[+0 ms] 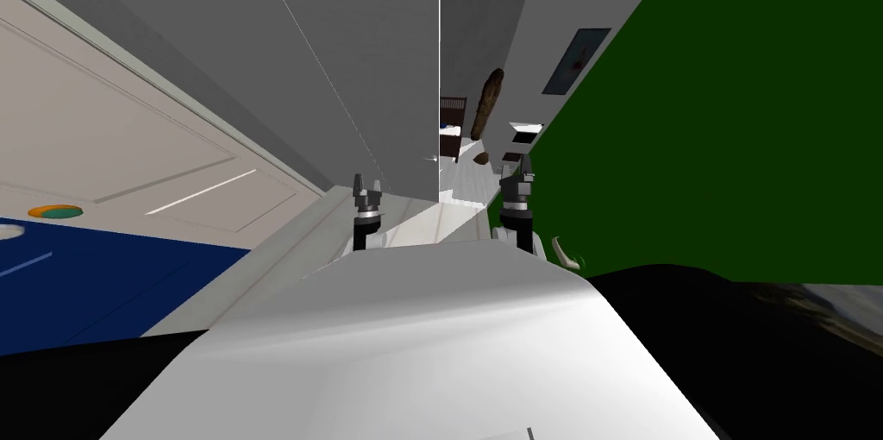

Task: Pull the door open

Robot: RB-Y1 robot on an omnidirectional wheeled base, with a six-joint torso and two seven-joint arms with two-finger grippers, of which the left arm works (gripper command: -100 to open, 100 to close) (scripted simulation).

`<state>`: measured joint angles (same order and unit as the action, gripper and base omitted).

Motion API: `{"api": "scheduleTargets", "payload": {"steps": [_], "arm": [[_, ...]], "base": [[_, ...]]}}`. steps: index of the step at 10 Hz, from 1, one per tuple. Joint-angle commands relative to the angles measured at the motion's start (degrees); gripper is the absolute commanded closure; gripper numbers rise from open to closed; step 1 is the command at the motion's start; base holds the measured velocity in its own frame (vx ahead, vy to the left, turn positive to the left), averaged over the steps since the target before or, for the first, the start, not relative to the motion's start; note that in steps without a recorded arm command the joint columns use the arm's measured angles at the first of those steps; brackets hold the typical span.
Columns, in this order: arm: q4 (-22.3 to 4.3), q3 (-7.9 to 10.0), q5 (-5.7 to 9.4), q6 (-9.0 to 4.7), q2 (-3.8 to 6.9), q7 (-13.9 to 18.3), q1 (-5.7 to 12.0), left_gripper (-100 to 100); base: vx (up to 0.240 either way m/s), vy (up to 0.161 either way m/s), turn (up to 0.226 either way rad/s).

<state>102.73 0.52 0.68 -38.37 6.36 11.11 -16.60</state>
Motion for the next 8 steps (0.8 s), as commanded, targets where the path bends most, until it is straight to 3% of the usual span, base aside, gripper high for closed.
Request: {"api": "scheduleTargets", "payload": {"steps": [1,8], "arm": [[-2.2,-0.03,0.11,-0.21,0.43,0.2,0.79,-100],[-12.1,-0.47,0.43,-2.08,1.99,0.7,4.02,-100]], "base": [[0.057,-0.023,-0.045],[0.078,-0.033,-0.054]]}}
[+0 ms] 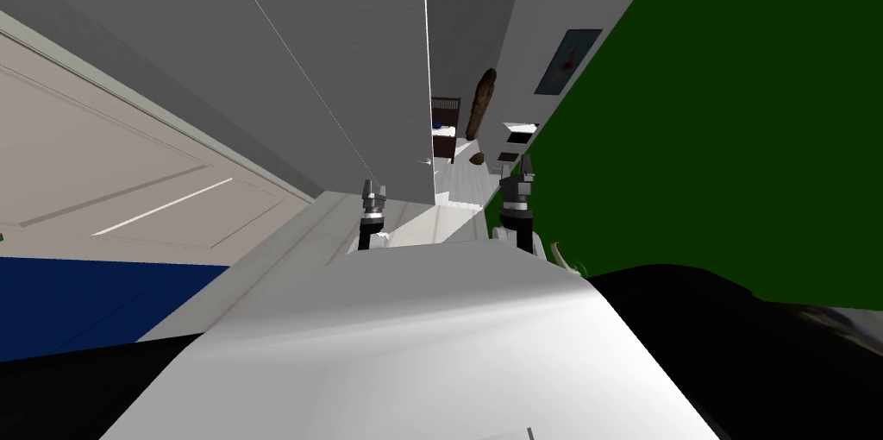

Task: Pull the door open

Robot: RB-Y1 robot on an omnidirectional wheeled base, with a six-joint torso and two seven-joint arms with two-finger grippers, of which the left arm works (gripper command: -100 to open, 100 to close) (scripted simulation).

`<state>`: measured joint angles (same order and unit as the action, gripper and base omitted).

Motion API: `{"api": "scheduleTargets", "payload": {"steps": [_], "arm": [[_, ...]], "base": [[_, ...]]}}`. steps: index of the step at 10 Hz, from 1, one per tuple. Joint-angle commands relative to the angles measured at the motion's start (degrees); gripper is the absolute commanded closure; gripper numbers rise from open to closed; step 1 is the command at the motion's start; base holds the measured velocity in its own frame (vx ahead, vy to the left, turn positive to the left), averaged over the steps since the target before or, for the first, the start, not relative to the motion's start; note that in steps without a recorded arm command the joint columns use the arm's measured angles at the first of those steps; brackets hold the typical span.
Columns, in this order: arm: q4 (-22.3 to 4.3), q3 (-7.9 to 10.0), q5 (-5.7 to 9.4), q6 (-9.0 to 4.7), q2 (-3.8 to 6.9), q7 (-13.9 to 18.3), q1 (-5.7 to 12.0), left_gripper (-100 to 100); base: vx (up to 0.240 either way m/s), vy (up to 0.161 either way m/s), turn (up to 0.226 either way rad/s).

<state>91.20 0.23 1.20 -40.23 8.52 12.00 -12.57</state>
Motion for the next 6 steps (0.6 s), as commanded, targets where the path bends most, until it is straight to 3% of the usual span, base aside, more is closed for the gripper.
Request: {"api": "scheduleTargets", "payload": {"steps": [1,3,6], "arm": [[-2.6,-0.26,-0.02,-0.61,0.14,-0.1,0.66,-100],[-4.6,-0.35,0.04,-0.99,0.45,0.1,1.33,-100],[-10.5,-0.62,0.24,-2.15,1.37,0.4,3.32,-100]], "base": [[0.064,-0.019,-0.049],[0.077,-0.029,-0.05],[0.087,-0.031,-0.066]]}}
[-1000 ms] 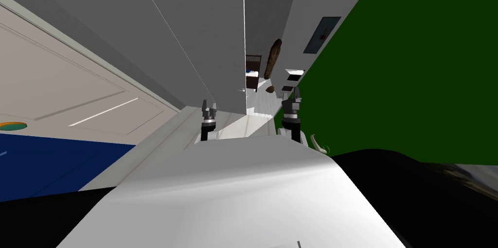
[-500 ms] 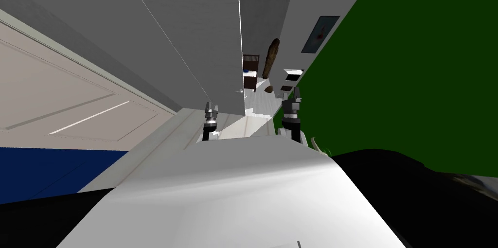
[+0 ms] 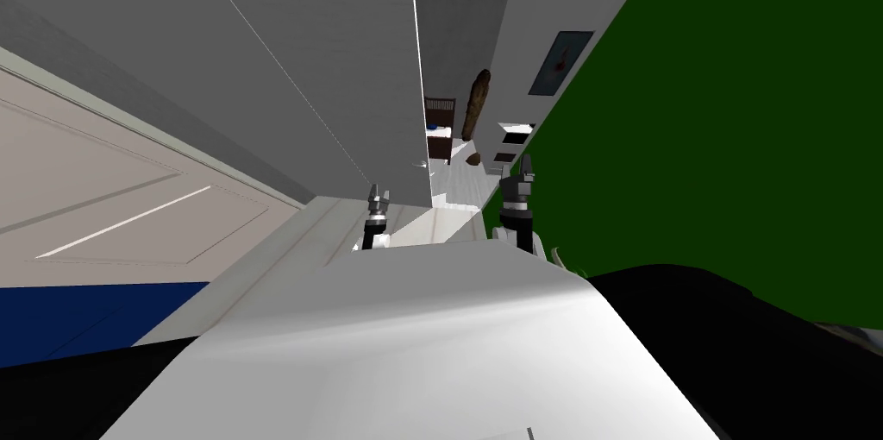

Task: Pull the door open

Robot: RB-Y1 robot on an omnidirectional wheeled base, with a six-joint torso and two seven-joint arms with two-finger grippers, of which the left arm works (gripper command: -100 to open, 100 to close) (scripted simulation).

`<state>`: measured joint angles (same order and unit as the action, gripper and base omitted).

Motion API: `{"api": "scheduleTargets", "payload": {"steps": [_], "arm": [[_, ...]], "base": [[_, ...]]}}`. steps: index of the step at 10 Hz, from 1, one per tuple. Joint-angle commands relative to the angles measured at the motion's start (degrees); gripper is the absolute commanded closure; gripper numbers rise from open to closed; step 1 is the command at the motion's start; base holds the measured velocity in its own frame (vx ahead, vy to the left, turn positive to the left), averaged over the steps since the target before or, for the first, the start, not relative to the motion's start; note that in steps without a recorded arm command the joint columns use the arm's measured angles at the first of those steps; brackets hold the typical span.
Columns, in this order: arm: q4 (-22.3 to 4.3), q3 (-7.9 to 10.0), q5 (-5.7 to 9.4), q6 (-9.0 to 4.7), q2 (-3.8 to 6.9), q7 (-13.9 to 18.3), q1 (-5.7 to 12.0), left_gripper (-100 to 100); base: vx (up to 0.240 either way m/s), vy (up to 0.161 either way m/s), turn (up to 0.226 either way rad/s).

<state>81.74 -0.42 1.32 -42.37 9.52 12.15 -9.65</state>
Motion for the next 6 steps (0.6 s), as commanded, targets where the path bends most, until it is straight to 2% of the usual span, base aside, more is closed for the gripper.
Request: {"api": "scheduleTargets", "payload": {"steps": [1,2,3,6], "arm": [[-2.9,-0.06,0.18,-0.39,0.68,0.4,1.06,-100],[-4.8,-0.15,0.25,-0.77,0.98,0.5,1.72,-100],[-5.3,-0.15,0.25,-0.77,0.98,0.5,1.72,-100],[-11.0,-0.41,0.44,-1.91,1.86,0.8,3.68,-100]], "base": [[0.105,-0.059,-0.069],[0.106,-0.036,-0.068],[0.078,-0.016,-0.027],[0.089,-0.027,-0.065]]}}
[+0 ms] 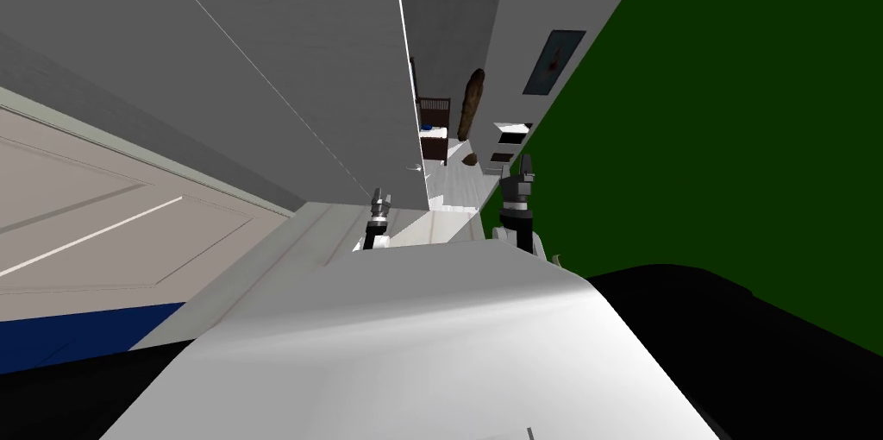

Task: Pull the door open

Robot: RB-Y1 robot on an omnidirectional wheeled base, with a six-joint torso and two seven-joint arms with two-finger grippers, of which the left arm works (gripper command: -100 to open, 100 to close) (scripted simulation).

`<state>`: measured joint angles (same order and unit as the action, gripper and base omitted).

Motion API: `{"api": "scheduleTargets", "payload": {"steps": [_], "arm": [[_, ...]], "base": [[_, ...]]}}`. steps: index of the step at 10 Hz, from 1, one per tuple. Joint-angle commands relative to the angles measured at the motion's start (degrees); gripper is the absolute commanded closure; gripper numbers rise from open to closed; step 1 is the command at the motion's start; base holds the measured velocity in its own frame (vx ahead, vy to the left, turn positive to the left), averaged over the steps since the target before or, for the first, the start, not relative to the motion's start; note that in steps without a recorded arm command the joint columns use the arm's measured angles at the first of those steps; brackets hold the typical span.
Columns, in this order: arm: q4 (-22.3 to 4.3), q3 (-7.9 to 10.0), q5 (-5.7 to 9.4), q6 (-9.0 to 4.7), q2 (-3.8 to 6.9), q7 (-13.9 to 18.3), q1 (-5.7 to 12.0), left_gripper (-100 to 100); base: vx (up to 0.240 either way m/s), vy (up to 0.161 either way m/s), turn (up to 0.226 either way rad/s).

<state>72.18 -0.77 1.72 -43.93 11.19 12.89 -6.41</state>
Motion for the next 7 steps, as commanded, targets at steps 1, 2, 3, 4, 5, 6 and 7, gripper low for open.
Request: {"api": "scheduleTargets", "payload": {"steps": [1,2,3,4,5,6,7], "arm": [[-1.7,-0.05,0.04,-0.34,0.19,0.1,0.44,-100],[-3.7,-0.14,0.11,-0.72,0.47,0.2,1.08,-100],[-5.1,-0.22,0.17,-1.09,0.76,0.3,1.72,-100],[-7.0,-0.31,0.23,-1.46,1.04,0.4,2.36,-100],[-7.6,-0.31,0.23,-1.46,1.04,0.4,2.36,-100],[-9.4,-0.39,0.29,-1.81,1.3,0.5,2.97,-100],[-11.3,-0.47,0.35,-2.16,1.56,0.6,3.57,-100]], "base": [[0.078,-0.019,-0.021],[0.059,-0.022,-0.042],[0.085,-0.035,-0.071],[0.098,-0.033,-0.086],[0.07,-0.02,-0.017],[0.066,-0.011,-0.037],[0.078,-0.011,-0.064]]}}
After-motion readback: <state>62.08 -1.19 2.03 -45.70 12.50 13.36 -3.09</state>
